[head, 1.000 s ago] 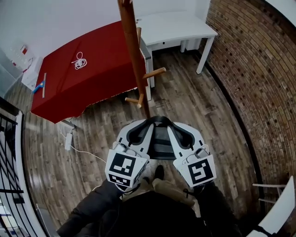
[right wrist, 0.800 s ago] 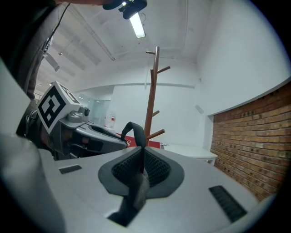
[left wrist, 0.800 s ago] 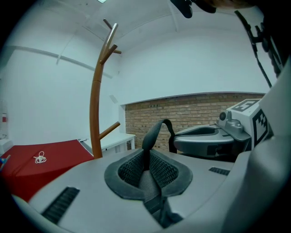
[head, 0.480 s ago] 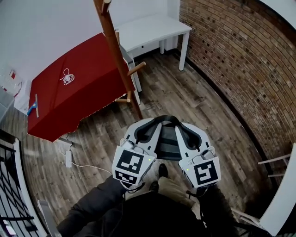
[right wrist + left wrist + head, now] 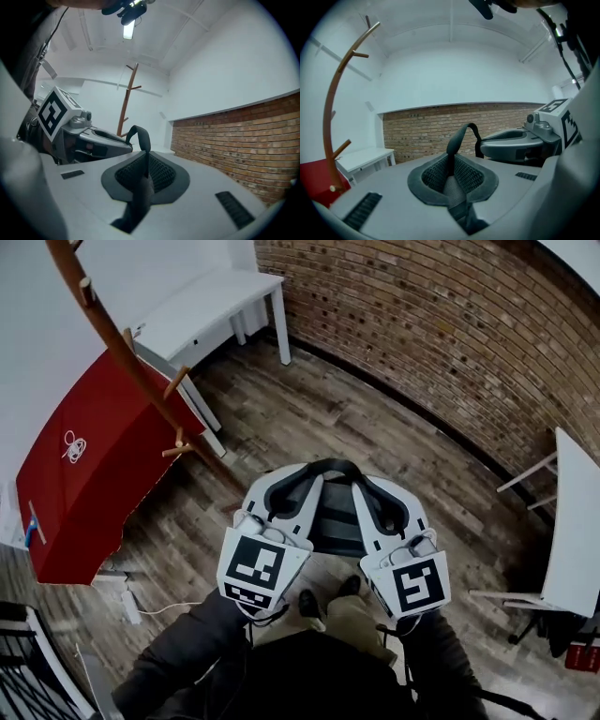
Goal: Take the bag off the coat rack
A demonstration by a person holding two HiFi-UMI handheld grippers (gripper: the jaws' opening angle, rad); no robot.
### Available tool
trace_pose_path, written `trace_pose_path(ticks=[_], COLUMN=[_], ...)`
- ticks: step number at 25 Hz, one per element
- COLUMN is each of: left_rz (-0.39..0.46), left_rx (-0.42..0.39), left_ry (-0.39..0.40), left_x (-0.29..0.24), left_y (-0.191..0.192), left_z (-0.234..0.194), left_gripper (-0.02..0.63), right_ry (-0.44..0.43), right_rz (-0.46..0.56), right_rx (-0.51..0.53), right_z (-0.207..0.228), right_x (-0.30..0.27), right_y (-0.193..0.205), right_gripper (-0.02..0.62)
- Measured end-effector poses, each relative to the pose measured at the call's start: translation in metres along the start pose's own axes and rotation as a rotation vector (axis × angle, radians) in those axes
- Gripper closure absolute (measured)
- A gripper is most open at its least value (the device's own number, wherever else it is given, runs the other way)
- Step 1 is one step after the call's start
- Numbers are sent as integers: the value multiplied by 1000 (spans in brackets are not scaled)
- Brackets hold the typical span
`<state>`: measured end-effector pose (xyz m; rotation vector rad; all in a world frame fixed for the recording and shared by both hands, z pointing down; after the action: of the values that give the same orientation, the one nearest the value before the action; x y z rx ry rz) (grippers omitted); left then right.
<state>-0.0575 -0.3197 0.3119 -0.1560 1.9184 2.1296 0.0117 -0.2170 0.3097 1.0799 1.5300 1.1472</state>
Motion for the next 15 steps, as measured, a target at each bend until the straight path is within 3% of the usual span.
trace_pose_path(ticks=[10,15], left_rz=[26,30], left_rx=[-35,-89], left_ry=[346,580], left_x=[-78,-115], left_y=[-27,-54], left_z=[146,248], left_gripper=[560,560], right_ry=[340,566], right_rz=[-34,-138], right_rx=[1,-13], right_z=[82,124], right_x=[137,233], right_y=[37,57], right_gripper=[572,572])
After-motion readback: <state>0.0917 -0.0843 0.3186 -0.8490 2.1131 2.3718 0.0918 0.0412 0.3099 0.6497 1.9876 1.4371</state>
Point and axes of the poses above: the fingertips, and each gripper's own axes: x backward along the fingers, z to its right, y out of its underside, the point moved 6 cm from there along x, backward along the fingers, and after that the axes turned 6 degrees about -z, right-handed, at the moved point
